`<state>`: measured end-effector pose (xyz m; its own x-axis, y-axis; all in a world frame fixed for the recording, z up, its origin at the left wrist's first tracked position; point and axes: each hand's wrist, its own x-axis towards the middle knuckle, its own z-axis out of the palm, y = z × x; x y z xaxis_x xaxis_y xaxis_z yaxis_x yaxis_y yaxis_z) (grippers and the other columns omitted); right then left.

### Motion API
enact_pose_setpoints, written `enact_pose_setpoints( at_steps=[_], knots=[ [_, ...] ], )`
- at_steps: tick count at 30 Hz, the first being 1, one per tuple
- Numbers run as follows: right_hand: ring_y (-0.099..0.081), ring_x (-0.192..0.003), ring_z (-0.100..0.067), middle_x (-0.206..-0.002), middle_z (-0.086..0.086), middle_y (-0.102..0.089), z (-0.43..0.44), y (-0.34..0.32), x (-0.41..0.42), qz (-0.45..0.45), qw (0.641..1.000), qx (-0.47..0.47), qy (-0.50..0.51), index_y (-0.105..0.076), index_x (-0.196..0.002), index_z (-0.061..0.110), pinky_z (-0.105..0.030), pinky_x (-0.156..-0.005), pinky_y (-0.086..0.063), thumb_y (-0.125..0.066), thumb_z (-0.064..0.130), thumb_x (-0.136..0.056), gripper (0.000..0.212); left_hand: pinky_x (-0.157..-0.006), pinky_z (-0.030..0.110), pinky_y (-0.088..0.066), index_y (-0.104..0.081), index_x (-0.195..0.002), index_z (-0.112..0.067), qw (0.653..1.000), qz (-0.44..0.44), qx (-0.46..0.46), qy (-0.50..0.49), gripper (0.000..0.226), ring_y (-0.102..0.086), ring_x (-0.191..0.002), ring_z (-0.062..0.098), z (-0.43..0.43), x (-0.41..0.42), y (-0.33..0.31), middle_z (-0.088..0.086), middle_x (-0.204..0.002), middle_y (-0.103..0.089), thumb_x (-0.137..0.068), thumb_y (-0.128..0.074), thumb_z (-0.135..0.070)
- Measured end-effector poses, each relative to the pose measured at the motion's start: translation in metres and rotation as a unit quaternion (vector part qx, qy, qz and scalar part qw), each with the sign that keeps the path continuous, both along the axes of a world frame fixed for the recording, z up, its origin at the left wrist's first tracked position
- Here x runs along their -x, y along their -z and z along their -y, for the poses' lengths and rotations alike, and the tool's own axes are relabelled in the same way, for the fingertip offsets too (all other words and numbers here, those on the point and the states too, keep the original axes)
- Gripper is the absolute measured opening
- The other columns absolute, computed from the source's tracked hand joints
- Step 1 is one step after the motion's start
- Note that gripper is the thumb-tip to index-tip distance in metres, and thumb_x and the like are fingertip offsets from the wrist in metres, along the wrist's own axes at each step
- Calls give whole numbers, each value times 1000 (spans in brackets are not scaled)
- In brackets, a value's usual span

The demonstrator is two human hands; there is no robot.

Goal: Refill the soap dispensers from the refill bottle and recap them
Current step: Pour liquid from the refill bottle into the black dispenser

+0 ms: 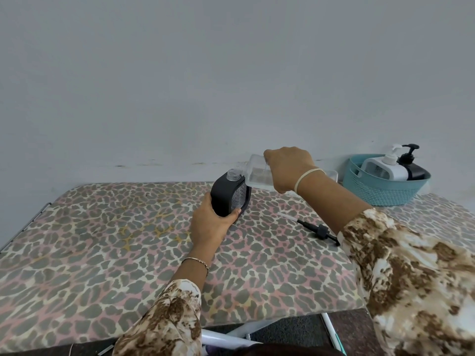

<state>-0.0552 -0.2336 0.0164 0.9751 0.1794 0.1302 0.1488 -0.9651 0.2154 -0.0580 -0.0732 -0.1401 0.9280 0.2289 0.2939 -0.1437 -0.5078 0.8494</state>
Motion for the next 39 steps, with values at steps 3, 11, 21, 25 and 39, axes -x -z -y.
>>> enact_pose_setpoints(
  at_steps=[3, 11, 21, 25, 39],
  knots=[
    [-47, -76, -23, -73, 1, -41, -1, -3, 1, -4, 1000, 3, 1, -49, -124, 14, -31, -64, -39, -58, 0, -78, 49, -82, 27, -51, -56, -118, -24, 1000, -2, -3, 0, 57, -64, -103, 17, 0, 0, 0, -6, -112, -67, -69, -83, -39],
    [-47, -78, -24, -69, 1, -36, -5, -8, 3, -8, 1000, 21, 3, -49, -122, 13, -32, -66, -40, -55, 0, -80, 44, -85, 32, -54, -55, -119, -22, 1000, 0, -7, -1, 60, -64, -104, 18, 0, -1, 0, -4, -114, -67, -69, -83, -39],
    [-46, -81, -24, -86, -3, -46, -9, -13, 7, -19, 999, 28, 16, -49, -123, 12, -32, -69, -42, -56, 1, -81, 45, -82, 27, -48, -55, -122, -21, 1000, -3, -5, 0, 61, -63, -106, 19, 1, 0, -1, -3, -117, -66, -70, -83, -37],
    [-52, -88, -26, -97, -6, -54, -10, -15, 9, -19, 999, 32, 20, -49, -122, 12, -32, -70, -42, -55, 0, -81, 43, -81, 26, -48, -55, -121, -20, 1000, -2, -7, -2, 61, -63, -106, 20, 1, 0, -2, -2, -117, -66, -70, -83, -37],
    [-57, -104, -28, -114, -8, -60, -13, -18, 11, -15, 998, 57, 28, -49, -124, 11, -32, -72, -42, -53, 1, -83, 43, -85, 32, -51, -55, -121, -21, 1000, -2, -11, -4, 62, -63, -107, 21, 1, 0, -1, -2, -117, -66, -69, -83, -38]
  ],
)
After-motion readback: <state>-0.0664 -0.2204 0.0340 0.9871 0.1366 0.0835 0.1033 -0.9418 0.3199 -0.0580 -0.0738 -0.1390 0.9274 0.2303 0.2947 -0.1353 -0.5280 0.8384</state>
